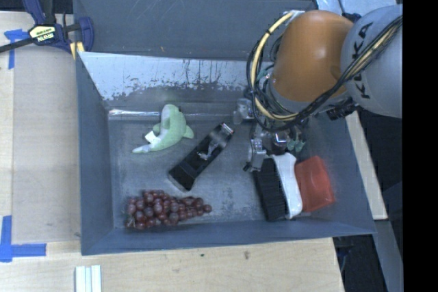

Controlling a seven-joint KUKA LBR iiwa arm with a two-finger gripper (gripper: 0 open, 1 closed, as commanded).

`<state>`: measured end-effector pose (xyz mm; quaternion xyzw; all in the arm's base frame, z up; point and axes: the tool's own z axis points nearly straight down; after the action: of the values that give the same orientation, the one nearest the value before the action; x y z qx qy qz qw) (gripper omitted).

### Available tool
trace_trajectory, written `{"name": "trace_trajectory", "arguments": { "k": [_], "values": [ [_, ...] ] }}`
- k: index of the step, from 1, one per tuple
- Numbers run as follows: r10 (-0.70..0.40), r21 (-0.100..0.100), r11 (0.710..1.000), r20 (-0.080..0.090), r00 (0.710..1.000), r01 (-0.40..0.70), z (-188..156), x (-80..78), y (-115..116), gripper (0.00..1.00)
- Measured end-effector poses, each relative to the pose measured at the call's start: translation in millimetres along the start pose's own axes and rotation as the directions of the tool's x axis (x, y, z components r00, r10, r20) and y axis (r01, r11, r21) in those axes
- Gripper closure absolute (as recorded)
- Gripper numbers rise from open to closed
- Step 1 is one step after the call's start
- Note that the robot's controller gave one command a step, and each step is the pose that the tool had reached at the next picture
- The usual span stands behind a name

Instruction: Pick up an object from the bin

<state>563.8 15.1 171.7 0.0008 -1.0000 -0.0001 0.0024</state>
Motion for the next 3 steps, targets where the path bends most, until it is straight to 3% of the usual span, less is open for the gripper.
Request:
{"name": "trace_trajectory", "arguments": {
  "k": [1,2,3],
  "values": [
    [0.0,0.0,1.0,0.008,1.0,0.0,-4.8,-1.4,0.0,0.0],
    [0.014,0.001,1.0,0.018,1.0,-0.014,25.1,-3.8,20.3,0.0],
    [-0.07,0.0,0.998,0.008,0.998,0.07,68.8,-6.7,46.8,0.0]
  ]
}}
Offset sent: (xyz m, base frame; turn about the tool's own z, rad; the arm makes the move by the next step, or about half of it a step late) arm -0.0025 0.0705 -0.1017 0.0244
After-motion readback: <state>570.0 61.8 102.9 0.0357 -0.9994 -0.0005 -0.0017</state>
